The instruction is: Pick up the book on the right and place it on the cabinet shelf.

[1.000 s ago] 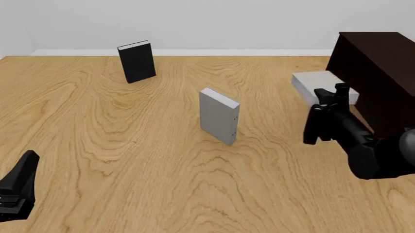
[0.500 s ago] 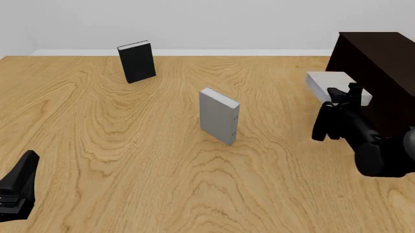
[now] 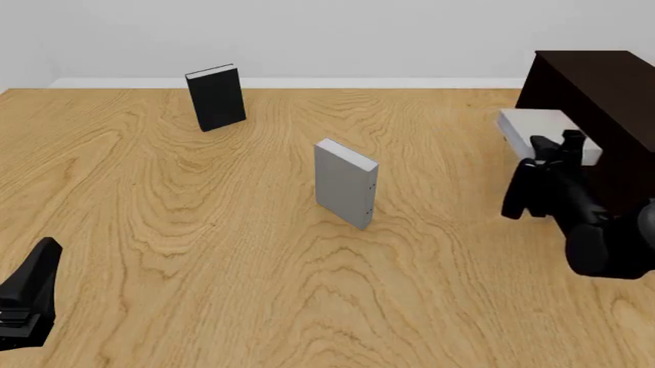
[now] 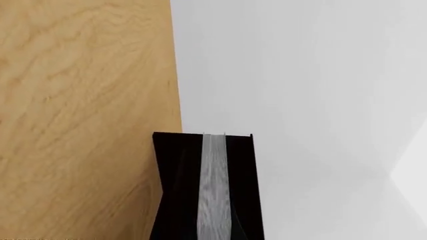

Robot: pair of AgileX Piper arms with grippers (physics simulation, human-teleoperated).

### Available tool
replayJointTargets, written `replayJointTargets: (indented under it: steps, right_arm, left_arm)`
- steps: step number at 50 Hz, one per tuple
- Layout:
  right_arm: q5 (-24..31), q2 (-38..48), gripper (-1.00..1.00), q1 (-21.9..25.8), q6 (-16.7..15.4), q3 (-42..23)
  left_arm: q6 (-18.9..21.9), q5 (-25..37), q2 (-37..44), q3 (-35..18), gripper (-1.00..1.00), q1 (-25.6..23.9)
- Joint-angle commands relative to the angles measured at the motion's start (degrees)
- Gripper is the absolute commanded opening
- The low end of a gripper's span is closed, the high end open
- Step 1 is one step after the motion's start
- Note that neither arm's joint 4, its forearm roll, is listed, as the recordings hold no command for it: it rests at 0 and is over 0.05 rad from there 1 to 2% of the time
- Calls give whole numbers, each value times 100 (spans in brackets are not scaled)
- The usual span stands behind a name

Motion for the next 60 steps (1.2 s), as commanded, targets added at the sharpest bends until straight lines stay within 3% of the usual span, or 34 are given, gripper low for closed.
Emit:
replayJointTargets:
  steps: [1,44,60]
  right_arm:
    - [-85,24,-100,-220,121,-113]
    - [680,204,-100,-683,361,-723]
    - [724,525,-100,-764,266,-977]
  left_arm:
    - [0,0,0,0,100,0]
    - [0,0,0,0,100,0]
    - [0,0,0,0,100,0]
